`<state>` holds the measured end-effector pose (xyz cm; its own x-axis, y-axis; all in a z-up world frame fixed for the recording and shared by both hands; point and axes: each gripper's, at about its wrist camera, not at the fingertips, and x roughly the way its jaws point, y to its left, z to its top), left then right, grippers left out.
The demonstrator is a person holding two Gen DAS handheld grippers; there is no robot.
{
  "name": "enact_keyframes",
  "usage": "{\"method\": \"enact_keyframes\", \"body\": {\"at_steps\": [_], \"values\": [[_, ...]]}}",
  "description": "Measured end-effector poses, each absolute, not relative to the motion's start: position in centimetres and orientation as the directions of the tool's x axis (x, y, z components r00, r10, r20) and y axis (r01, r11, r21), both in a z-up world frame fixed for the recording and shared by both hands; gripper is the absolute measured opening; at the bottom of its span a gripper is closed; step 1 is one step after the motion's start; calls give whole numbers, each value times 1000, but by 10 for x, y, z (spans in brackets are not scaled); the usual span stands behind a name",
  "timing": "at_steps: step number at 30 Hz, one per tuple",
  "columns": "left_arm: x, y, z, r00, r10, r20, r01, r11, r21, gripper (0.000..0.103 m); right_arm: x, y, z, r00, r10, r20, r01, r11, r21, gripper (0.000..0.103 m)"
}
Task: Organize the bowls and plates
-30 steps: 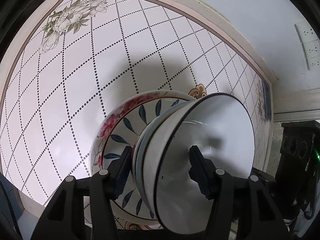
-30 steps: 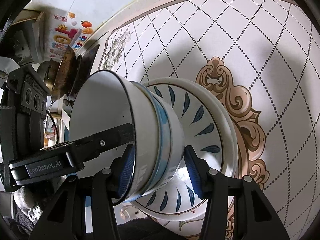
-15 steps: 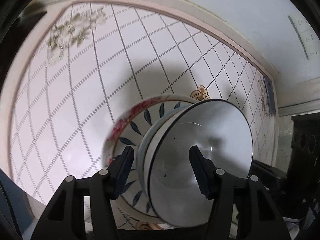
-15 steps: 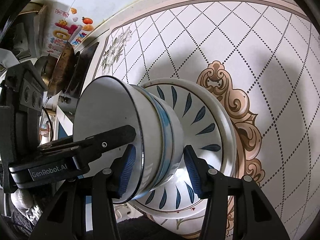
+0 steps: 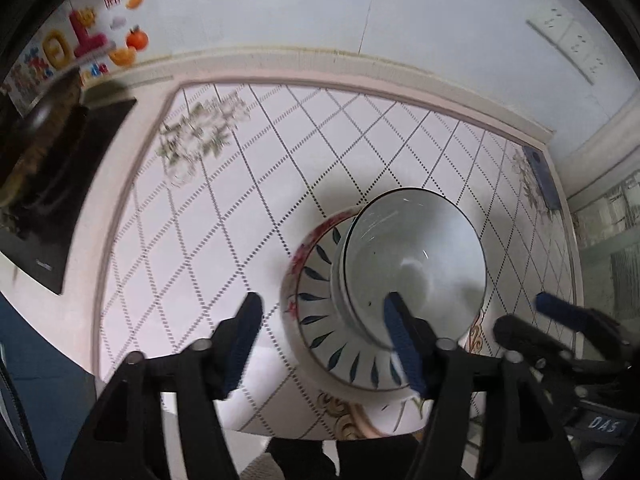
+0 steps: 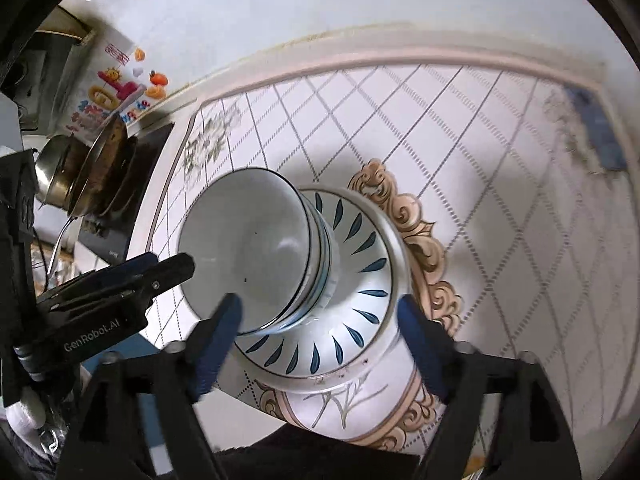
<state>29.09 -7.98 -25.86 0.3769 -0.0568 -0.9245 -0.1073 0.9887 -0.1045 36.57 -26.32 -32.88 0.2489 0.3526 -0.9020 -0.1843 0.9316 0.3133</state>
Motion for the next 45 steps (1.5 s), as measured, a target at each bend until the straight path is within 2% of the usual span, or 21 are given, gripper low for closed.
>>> {"method": "enact_keyframes", "body": {"at_steps": [3, 7, 14, 20, 27, 38, 45], "values": [[276, -80, -243, 419, -42, -907, -85, 993, -85, 88, 345, -262, -304, 317, 304, -899, -164, 951, 264, 91], [248, -78, -216, 482, -30, -876, -66, 995, -70, 97, 314, -261, -275, 389, 253, -886, -128, 967, 219, 92], [185, -80, -158, 587, -30, -809, -51, 996, -74, 98, 241, -266, -218, 485, 192, -853, -76, 981, 177, 94], [129, -87, -114, 652, -10, -758, -46, 998, -53, 102, 166, -269, -150, 587, 170, -791, -94, 985, 142, 96], [91, -85, -86, 689, -13, -725, -59, 995, -74, 102, 108, -275, -94, 672, 148, -726, -105, 989, 104, 99], [64, -88, -64, 750, 3, -661, -82, 993, -89, 102, 87, -280, -69, 714, 115, -691, -109, 993, 52, 102], [56, -97, -54, 774, 36, -633, -80, 996, -41, 102, 90, -284, -61, 739, 101, -666, -107, 994, 33, 102]]}}
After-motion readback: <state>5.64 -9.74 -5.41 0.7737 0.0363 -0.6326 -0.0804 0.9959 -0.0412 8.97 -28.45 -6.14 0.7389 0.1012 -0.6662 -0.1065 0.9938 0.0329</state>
